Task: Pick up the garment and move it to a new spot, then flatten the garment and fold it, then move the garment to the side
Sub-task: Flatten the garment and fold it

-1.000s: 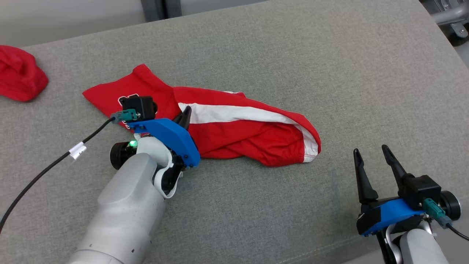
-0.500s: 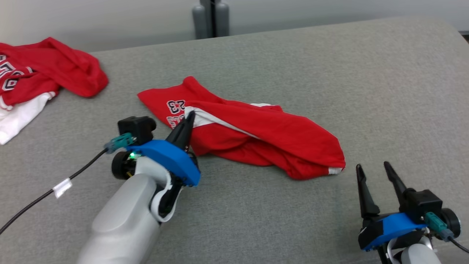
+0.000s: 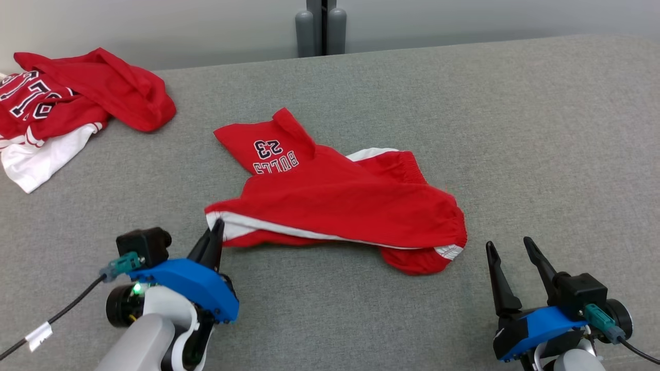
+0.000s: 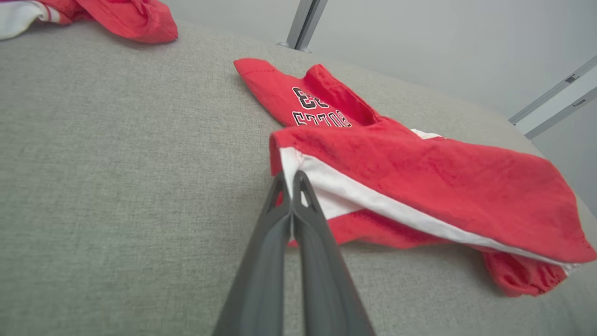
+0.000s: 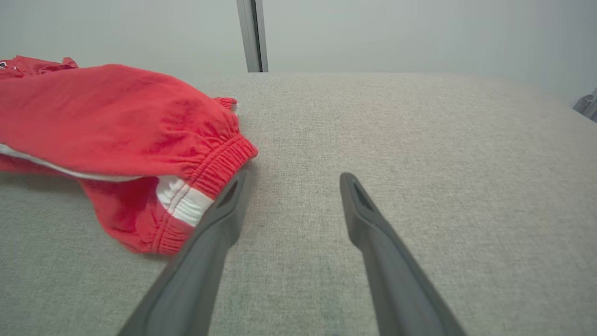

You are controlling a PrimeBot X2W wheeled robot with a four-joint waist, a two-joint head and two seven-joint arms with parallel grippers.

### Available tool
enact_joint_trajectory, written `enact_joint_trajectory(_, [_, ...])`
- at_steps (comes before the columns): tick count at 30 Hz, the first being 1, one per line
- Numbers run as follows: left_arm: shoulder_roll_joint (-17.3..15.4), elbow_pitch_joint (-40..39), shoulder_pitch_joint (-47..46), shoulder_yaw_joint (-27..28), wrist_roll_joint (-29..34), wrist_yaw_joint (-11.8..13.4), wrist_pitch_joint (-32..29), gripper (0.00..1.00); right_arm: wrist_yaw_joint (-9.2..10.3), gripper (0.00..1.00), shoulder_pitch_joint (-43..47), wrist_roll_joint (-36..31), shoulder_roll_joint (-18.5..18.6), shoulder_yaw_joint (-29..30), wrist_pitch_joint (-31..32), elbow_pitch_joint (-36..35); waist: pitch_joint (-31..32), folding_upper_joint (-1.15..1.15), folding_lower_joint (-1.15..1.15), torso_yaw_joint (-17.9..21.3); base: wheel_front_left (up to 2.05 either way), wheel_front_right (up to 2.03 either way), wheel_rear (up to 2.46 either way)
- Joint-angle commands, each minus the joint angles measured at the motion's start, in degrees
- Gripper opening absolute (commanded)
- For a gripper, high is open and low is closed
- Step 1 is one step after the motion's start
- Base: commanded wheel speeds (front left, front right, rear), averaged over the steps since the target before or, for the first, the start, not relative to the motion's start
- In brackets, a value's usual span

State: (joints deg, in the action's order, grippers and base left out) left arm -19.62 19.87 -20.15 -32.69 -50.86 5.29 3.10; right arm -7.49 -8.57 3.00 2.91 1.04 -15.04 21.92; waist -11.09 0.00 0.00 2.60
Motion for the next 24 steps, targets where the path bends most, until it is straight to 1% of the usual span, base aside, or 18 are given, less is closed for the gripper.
enact_joint_trajectory(1, [-0.41, -0.11, 0.97, -0.03, -0.13, 0.69, -0.41, 0.0, -0.01, 1.0, -0.12, 0.17, 0.02, -0.02, -0.21, 0.16, -0.02, 0.0, 0.0, 0.34, 0.0, 0.0, 0.0])
enact_joint_trajectory(5, [0.01, 1.84, 2.63, -0.21, -0.89, 1.68, -0.98, 0.0, -0.01, 1.0, -0.65, 0.12, 0.02, -0.32, -0.21, 0.21, -0.25, 0.0, 0.0, 1.37, 0.0, 0.0, 0.0])
enact_joint_trajectory(11, [1.28, 5.36, 3.14, -0.18, -0.85, 1.13, 1.25, 0.0, -0.01, 1.0, -0.16, -0.25, 0.01, 0.37, -0.21, -0.33, -0.27, 0.0, 0.0, 2.38, 0.0, 0.0, 0.0])
enact_joint_trajectory(12, [1.43, 6.02, 3.05, -0.13, -0.5, 1.26, 2.12, 0.02, -0.01, 1.0, -0.08, -0.26, 0.0, 0.45, -0.21, -0.42, -0.2, 0.0, 0.0, 2.43, 0.0, 0.0, 0.0])
enact_joint_trajectory(13, [1.77, 6.67, 2.97, 0.0, -0.43, 1.34, 2.94, 0.45, -0.01, 1.0, -0.02, -0.22, 0.0, 0.57, -0.21, -0.5, -0.11, 0.0, 0.0, 2.43, 0.0, 0.0, 0.0])
enact_joint_trajectory(14, [2.11, 7.26, 2.88, -0.07, -0.24, 1.19, 3.7, 1.0, -0.01, 1.0, 0.01, -0.24, 0.0, 0.68, -0.21, -0.55, 0.01, 0.0, 0.0, 2.39, 0.0, 0.0, 0.0])
enact_joint_trajectory(19, [3.21, 9.88, 2.06, -0.77, 1.48, 0.6, 7.43, 1.0, -0.01, 1.0, 0.01, -0.47, 0.0, 0.77, -0.21, -1.09, 0.95, 0.0, 0.0, 1.56, 0.0, 0.0, 0.0])
enact_joint_trajectory(24, [3.23, 10.61, 1.66, -1.09, 4.0, -0.03, 10.54, 1.0, -0.01, 1.0, 0.4, -1.02, 0.0, 0.86, -0.21, -1.91, 2.42, 0.0, 0.0, 0.16, 0.0, 0.0, 0.0])
